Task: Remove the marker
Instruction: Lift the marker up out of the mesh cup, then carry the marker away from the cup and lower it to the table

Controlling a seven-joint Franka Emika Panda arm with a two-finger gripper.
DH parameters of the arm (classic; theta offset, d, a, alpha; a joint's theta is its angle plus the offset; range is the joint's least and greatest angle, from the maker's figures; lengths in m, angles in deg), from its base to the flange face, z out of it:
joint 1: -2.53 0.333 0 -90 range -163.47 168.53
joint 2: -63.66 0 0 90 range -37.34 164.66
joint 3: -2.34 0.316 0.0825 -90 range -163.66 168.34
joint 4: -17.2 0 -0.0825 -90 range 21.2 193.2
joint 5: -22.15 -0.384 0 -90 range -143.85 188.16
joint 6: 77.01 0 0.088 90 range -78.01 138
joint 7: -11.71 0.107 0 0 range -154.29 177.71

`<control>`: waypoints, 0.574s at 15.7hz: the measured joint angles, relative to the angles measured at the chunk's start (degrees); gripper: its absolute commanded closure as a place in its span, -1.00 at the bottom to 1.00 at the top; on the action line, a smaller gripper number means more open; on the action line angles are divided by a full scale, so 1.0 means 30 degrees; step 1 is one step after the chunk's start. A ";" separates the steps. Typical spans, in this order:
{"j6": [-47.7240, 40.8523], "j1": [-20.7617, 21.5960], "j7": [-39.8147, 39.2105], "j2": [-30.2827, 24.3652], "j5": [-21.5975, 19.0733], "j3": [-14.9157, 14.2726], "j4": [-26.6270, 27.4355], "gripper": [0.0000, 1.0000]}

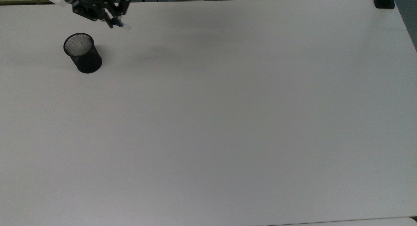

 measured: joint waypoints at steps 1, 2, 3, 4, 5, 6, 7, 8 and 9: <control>-0.0070 0.0548 0.0671 0.0156 -0.0068 0.0037 0.0121 0.92; -0.0077 0.1387 0.1662 0.0474 -0.0180 0.0092 0.0412 0.92; -0.0077 0.1877 0.2310 0.0732 -0.0218 0.0130 0.0610 0.92; -0.0076 0.2412 0.2959 0.1072 -0.0228 0.0155 0.0817 0.92; -0.0076 0.2905 0.3429 0.1464 -0.0229 0.0171 0.0971 0.92; -0.0076 0.3357 0.3771 0.1884 -0.0229 0.0177 0.1073 0.92; -0.0076 0.3717 0.4030 0.2234 -0.0230 0.0181 0.1170 0.92; -0.0070 0.4030 0.4209 0.2556 -0.0230 0.0185 0.1303 0.92; 0.0014 0.4278 0.4413 0.2871 -0.0230 0.0186 0.1438 0.93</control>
